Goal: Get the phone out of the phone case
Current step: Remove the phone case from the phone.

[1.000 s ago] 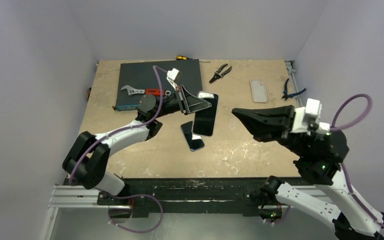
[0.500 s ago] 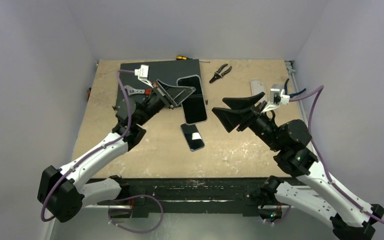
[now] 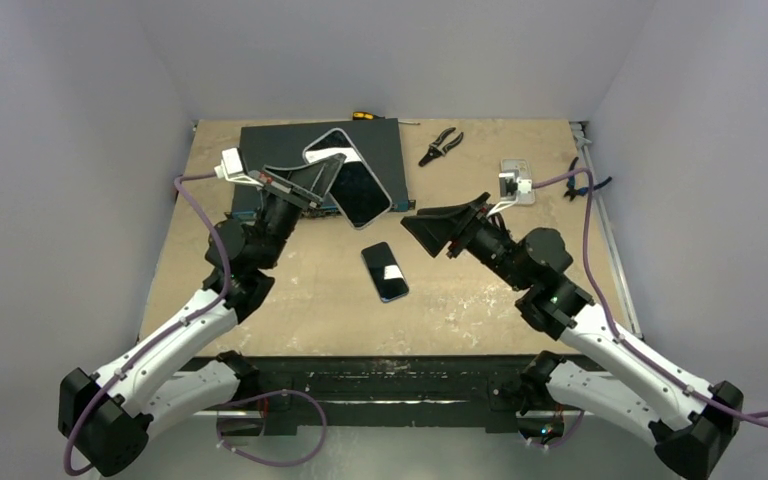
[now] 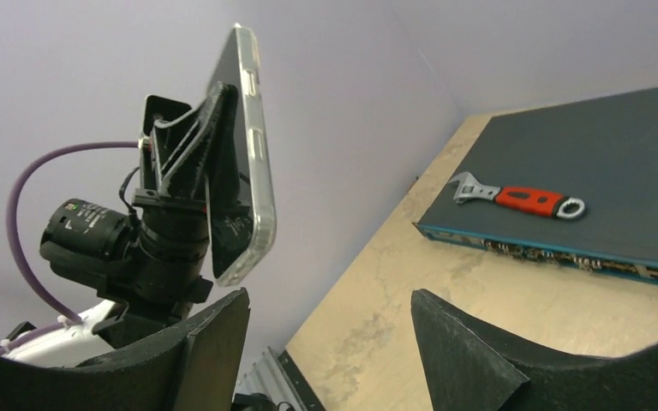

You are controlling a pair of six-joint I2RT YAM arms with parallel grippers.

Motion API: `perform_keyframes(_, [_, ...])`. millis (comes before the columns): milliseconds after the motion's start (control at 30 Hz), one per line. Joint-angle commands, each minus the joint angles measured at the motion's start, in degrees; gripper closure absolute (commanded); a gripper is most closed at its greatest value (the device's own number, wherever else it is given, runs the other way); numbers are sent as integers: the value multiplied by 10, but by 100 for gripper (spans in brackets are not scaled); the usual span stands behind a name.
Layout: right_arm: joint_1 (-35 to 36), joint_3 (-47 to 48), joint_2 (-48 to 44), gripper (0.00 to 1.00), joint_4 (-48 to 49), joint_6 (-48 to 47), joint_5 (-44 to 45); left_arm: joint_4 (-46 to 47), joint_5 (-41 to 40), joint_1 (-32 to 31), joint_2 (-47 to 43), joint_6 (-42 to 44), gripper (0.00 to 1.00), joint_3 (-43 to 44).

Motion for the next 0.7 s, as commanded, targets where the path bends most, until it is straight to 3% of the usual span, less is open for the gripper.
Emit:
perform_keyframes(0, [4,1,20,27,70,43,1,59,-69,-2,-14,15,100,-3])
perform_keyframes(667, [27,42,136,29,136,100,-38,110,-102,-9,-5,41,100,-29])
